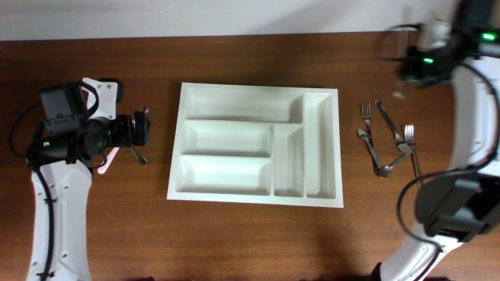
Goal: Pack container
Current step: 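Carry the long utensil left and lower it into the tray's top compartment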
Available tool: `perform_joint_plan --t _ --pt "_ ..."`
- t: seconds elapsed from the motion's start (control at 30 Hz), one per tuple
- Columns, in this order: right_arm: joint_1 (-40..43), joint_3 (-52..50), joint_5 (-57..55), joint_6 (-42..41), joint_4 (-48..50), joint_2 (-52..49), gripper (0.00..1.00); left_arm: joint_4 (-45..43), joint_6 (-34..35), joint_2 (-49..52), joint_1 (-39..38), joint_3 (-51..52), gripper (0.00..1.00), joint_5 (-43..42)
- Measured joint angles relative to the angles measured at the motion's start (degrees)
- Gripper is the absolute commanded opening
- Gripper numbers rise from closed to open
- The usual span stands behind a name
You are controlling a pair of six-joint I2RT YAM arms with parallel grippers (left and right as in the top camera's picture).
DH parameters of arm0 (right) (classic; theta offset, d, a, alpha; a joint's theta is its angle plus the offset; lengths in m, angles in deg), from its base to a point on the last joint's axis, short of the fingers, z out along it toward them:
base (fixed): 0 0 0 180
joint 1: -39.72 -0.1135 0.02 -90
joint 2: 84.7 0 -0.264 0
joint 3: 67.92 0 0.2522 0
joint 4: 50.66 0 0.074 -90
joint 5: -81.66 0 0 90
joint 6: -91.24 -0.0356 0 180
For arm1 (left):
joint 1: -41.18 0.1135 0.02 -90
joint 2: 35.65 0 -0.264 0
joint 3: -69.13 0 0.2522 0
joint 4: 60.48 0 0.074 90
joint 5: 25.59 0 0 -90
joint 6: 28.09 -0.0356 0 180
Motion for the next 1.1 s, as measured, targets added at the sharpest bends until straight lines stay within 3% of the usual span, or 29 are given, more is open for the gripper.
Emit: perform_joint_plan --t 0.2,0.47,0.7,1.1 --pt "-17.4 0.1 0.3 8.5 1.1 -0.5 0.04 0.0 0.0 0.0 0.0 0.0 0.99 0.0" --pt "-35.5 0.1 0.9 28.9 5.5 -7.6 0.04 0.0 0.0 0.0 0.0 0.0 0.99 0.0" --pt "-39.2 -0.2 -3.8 39.4 7.4 -17.3 0.04 0.0 0.0 0.0 0.0 0.0 0.99 0.0" --pt "-35.6 -0.4 -11.2 42.4 8.7 -21.1 0.04 0.1 0.0 0.0 0.0 0.0 0.99 0.0"
